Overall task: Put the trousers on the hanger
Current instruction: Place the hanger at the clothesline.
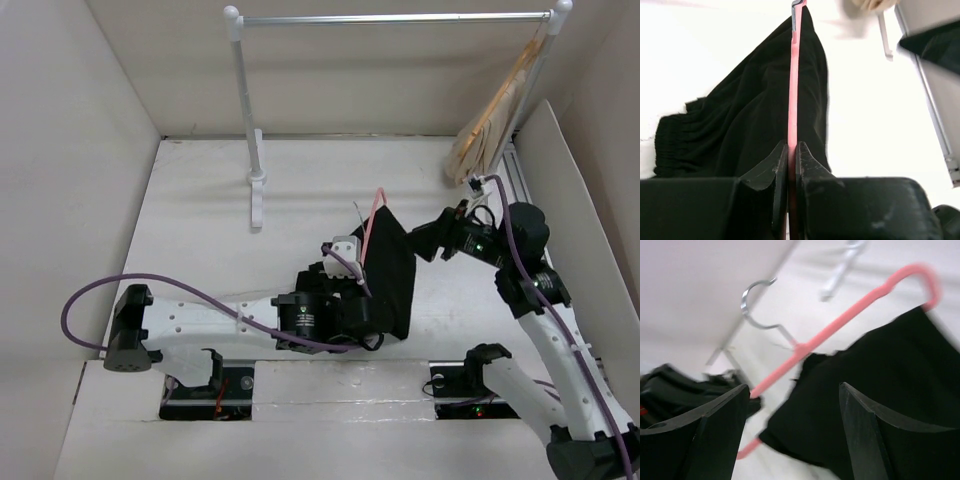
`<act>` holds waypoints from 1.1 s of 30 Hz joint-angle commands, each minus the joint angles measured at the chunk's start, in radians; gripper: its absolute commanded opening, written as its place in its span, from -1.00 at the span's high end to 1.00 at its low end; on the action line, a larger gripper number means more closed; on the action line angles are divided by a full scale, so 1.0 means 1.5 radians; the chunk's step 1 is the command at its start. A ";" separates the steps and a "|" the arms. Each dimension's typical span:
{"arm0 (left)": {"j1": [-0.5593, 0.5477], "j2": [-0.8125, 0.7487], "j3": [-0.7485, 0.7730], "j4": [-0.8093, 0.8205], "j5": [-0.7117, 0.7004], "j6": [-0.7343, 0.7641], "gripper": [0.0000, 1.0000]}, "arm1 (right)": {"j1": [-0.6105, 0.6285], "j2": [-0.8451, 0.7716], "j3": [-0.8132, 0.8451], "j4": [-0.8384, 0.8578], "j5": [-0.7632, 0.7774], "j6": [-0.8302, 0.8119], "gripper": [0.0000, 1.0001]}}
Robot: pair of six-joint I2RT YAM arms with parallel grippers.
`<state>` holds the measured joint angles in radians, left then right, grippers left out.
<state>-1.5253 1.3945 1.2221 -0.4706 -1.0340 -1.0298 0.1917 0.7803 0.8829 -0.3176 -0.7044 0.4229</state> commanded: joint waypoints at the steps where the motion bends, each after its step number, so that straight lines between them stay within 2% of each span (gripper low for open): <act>1: -0.004 -0.048 0.029 0.016 -0.097 0.016 1.00 | 0.079 -0.022 -0.043 0.154 0.016 0.230 -0.53; 7: -0.004 -0.051 0.038 0.060 -0.097 0.060 1.00 | 0.199 -0.024 -0.095 0.206 0.119 0.304 -0.54; 8: -0.004 -0.051 0.040 0.070 -0.097 0.064 1.00 | 0.224 -0.021 -0.109 0.261 0.130 0.311 -0.55; 11: -0.010 -0.058 0.040 0.092 -0.096 0.082 1.00 | 0.261 0.002 -0.119 0.311 0.136 0.342 -0.54; 15: -0.016 -0.072 0.040 0.111 -0.094 0.094 1.00 | 0.293 0.024 -0.112 0.311 0.173 0.332 -0.38; 22: -0.041 -0.082 0.041 0.142 -0.083 0.106 1.00 | 0.301 0.045 -0.131 0.349 0.186 0.358 -0.12; 26: -0.048 -0.077 0.049 0.143 -0.078 0.103 1.00 | 0.317 0.055 -0.135 0.386 0.193 0.383 0.19; 27: -0.048 -0.076 0.049 0.143 -0.077 0.101 1.00 | 0.317 0.057 -0.132 0.387 0.193 0.386 0.37; 30: -0.048 -0.081 0.054 0.147 -0.074 0.101 1.00 | 0.323 0.058 -0.124 0.395 0.200 0.397 0.73; 33: -0.048 -0.086 0.064 0.151 -0.074 0.104 1.00 | 0.323 0.049 -0.123 0.429 0.227 0.424 0.97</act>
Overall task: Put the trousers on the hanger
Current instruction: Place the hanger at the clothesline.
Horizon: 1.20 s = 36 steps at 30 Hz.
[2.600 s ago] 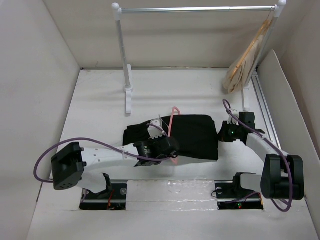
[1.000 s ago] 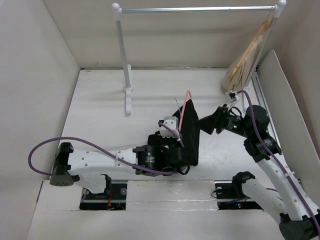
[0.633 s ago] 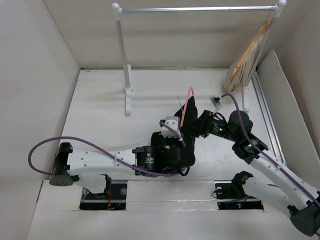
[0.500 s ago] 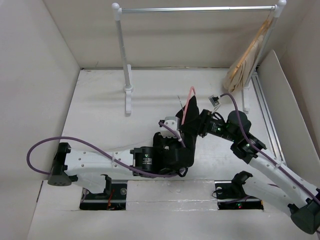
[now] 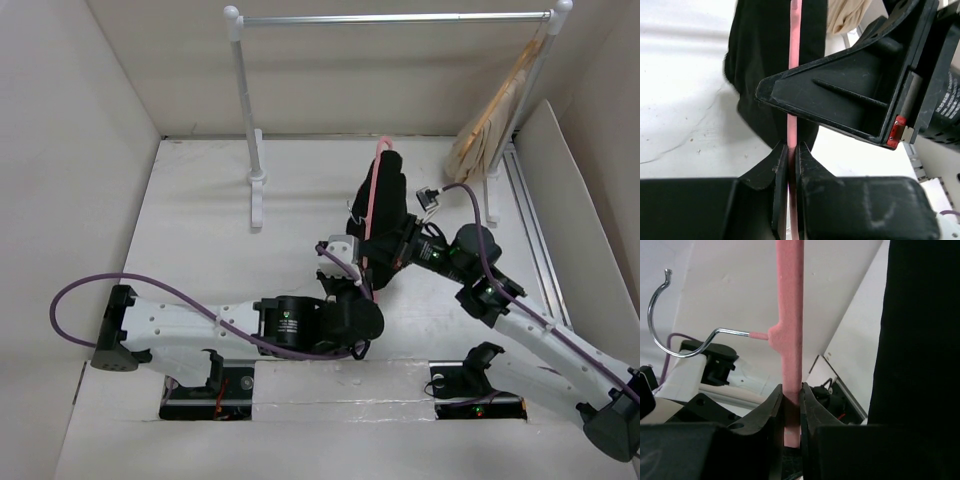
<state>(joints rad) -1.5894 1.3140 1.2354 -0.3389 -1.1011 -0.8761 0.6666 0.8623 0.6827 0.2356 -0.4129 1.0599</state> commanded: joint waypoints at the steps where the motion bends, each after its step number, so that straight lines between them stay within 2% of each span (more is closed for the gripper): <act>1: -0.005 -0.034 0.055 0.063 -0.029 0.001 1.00 | 0.007 -0.006 0.012 0.061 0.033 0.007 1.00; 4: -0.005 -0.048 0.067 0.070 -0.029 0.015 1.00 | -0.001 0.008 0.040 0.082 0.053 0.029 1.00; 7: -0.005 -0.071 0.067 0.116 -0.023 0.063 0.56 | -0.014 0.036 0.096 0.084 0.047 0.031 1.00; 8: -0.005 -0.079 0.064 0.143 -0.020 0.075 0.36 | -0.022 0.054 0.110 0.094 0.050 0.033 1.00; 10: -0.005 -0.104 0.060 0.169 -0.012 0.100 0.18 | -0.039 0.077 0.158 0.101 0.050 0.044 1.00; 11: -0.011 -0.111 0.060 0.186 -0.010 0.118 0.03 | -0.048 0.092 0.179 0.105 0.039 0.045 1.00; 17: -0.011 -0.159 0.076 0.201 -0.004 0.150 -0.37 | -0.125 0.210 0.315 0.116 0.021 0.079 1.00; 23: -0.011 -0.198 0.072 0.140 0.003 0.111 -0.54 | -0.209 0.322 0.444 0.083 0.034 0.106 1.00; 28: -0.011 -0.243 0.046 0.080 0.006 0.037 -0.59 | -0.266 0.403 0.541 0.079 0.040 0.141 1.00; 36: -0.011 -0.306 -0.008 0.013 0.011 -0.027 -0.59 | -0.328 0.516 0.619 0.129 0.040 0.211 1.00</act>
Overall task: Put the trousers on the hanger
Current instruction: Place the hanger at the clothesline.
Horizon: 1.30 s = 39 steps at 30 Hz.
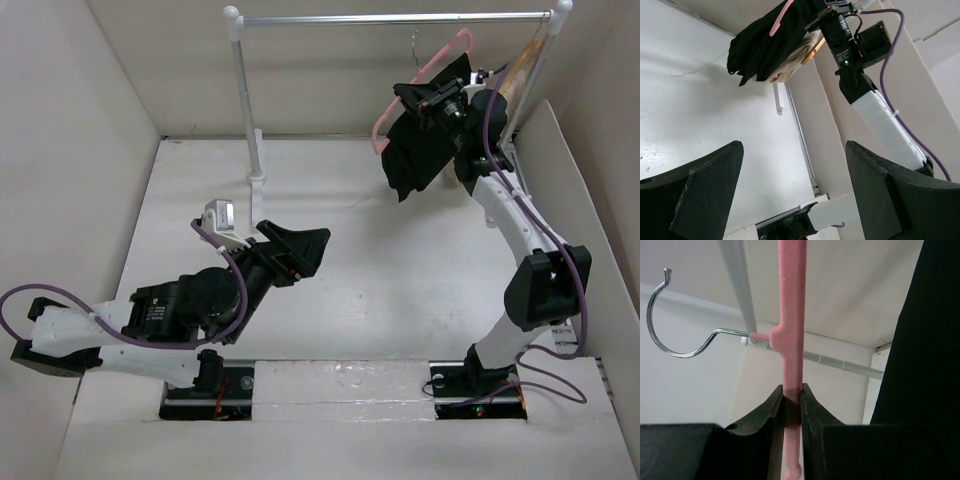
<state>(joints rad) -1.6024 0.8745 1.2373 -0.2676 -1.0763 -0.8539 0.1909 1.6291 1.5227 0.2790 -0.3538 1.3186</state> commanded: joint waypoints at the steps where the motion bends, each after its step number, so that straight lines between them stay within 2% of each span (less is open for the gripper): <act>1: -0.002 -0.014 -0.010 -0.038 -0.003 -0.044 -0.59 | -0.018 0.012 0.063 0.110 0.002 0.045 1.00; 10: -0.002 -0.010 -0.021 -0.050 -0.002 -0.032 -0.61 | -0.044 0.091 0.148 0.149 -0.004 0.067 1.00; 18: -0.002 0.009 -0.029 -0.057 -0.004 -0.030 -0.64 | -0.044 0.059 0.116 0.212 -0.002 0.072 1.00; 23: -0.002 0.008 -0.026 -0.048 -0.011 -0.014 -0.65 | -0.069 0.125 0.200 0.199 -0.019 0.088 1.00; 29: -0.002 0.003 -0.031 -0.056 -0.010 -0.022 -0.66 | -0.081 0.162 0.245 0.145 -0.014 0.078 1.00; 39: -0.002 -0.013 -0.044 -0.079 -0.023 -0.056 -0.67 | -0.124 0.170 0.186 0.132 -0.020 0.065 1.00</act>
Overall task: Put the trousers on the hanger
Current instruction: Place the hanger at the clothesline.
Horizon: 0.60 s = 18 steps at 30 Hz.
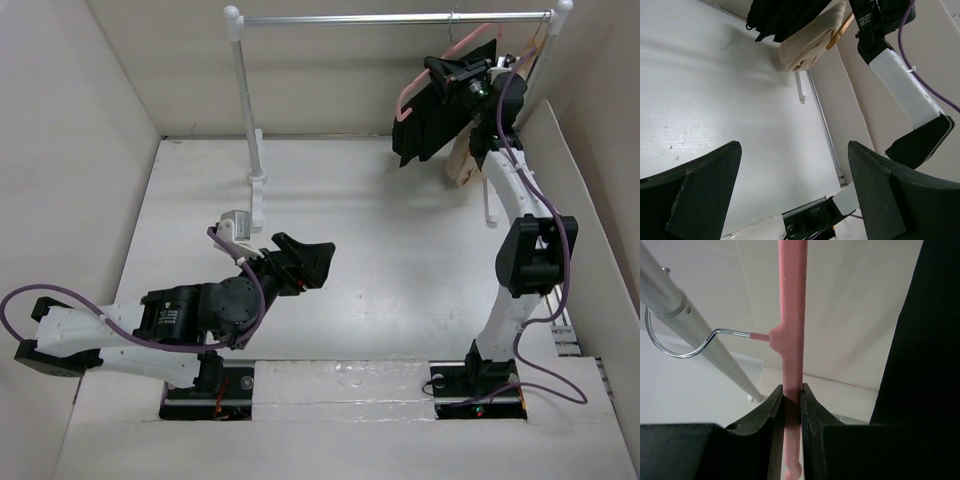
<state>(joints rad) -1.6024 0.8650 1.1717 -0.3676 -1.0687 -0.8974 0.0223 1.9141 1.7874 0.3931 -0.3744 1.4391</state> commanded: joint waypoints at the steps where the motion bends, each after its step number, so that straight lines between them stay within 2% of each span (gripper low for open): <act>1: -0.002 -0.005 0.002 -0.013 -0.030 -0.026 -0.69 | -0.019 -0.019 -0.001 0.059 -0.007 -0.016 1.00; 7: -0.002 0.015 0.021 -0.012 -0.033 -0.017 -0.70 | -0.032 -0.025 -0.034 0.074 -0.019 -0.023 1.00; 8: -0.002 0.018 0.022 -0.012 -0.031 -0.015 -0.71 | -0.032 -0.027 -0.040 0.076 -0.020 -0.023 0.90; 10: -0.002 0.021 0.021 -0.006 -0.031 -0.011 -0.72 | -0.032 -0.033 -0.043 0.076 -0.023 -0.032 0.68; 11: -0.002 0.023 0.022 0.000 -0.031 -0.006 -0.72 | -0.032 -0.038 -0.043 0.077 -0.025 -0.040 0.34; 13: -0.002 0.024 0.022 0.006 -0.032 -0.001 -0.73 | -0.032 -0.044 -0.039 0.073 -0.036 -0.057 -0.07; 14: -0.002 0.025 0.022 0.008 -0.031 0.002 -0.74 | -0.038 -0.047 -0.034 0.063 -0.038 -0.076 -0.36; 18: -0.002 0.024 0.021 0.026 -0.029 0.021 -0.75 | -0.044 -0.078 -0.023 0.030 -0.047 -0.118 -0.62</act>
<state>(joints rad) -1.6024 0.9031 1.1721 -0.3580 -1.0775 -0.8833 -0.0246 1.8999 1.7302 0.4259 -0.4194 1.3457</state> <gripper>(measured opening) 0.871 0.789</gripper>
